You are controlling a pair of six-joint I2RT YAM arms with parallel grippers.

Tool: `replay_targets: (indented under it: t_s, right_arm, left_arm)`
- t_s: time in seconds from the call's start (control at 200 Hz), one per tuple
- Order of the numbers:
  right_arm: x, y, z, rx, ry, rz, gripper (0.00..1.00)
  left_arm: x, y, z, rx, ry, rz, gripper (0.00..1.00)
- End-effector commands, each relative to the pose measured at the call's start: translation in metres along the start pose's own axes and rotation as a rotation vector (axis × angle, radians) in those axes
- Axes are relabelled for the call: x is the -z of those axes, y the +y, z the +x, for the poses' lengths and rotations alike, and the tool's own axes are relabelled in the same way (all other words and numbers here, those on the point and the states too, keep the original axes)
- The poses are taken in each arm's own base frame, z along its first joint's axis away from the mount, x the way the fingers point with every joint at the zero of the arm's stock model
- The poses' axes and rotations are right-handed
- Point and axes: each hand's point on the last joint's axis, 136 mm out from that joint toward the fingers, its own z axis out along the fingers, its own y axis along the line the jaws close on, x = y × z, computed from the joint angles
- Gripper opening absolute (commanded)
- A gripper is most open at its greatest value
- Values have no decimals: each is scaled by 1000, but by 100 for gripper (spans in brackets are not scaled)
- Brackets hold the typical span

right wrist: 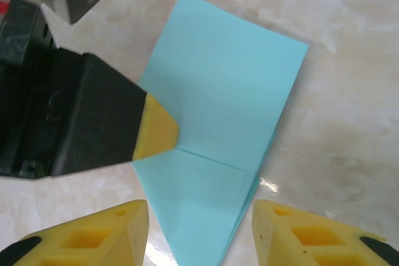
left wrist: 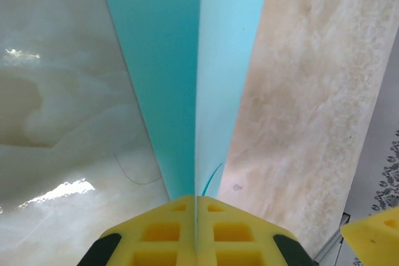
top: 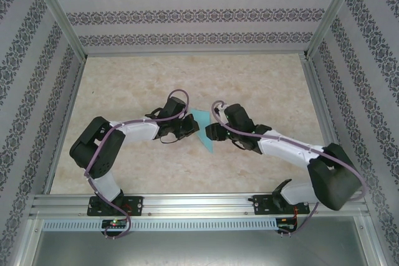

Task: Fold a paper plane with a square sheet of paper (pick it up from the middle)
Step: Fold the wing for the fifth time at the center of the table.

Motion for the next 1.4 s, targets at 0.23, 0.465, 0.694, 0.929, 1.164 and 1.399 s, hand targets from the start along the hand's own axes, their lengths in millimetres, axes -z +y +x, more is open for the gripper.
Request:
replay_targets:
  t_s: [0.23,0.465,0.694,0.929,1.164,1.399]
  right_arm:
    - [-12,11,18,332,-116,118,58]
    - [-37,17,18,427,-140,204,58]
    - [-51,19,15,478,-164,262,52]
    - [-57,20,15,517,-175,269,32]
    - [-56,25,25,569,-143,221,15]
    - [-52,30,24,573,-160,190,15]
  left_arm:
    - [2,-7,-2,59,-9,-15,5]
    - [2,-10,-2,69,-3,-9,5]
    - [4,-11,-2,71,-4,-18,5]
    - [6,-12,-3,82,-8,-21,7]
    - [19,-12,-16,55,-34,-60,24]
    - [22,-1,-17,51,-36,-90,29]
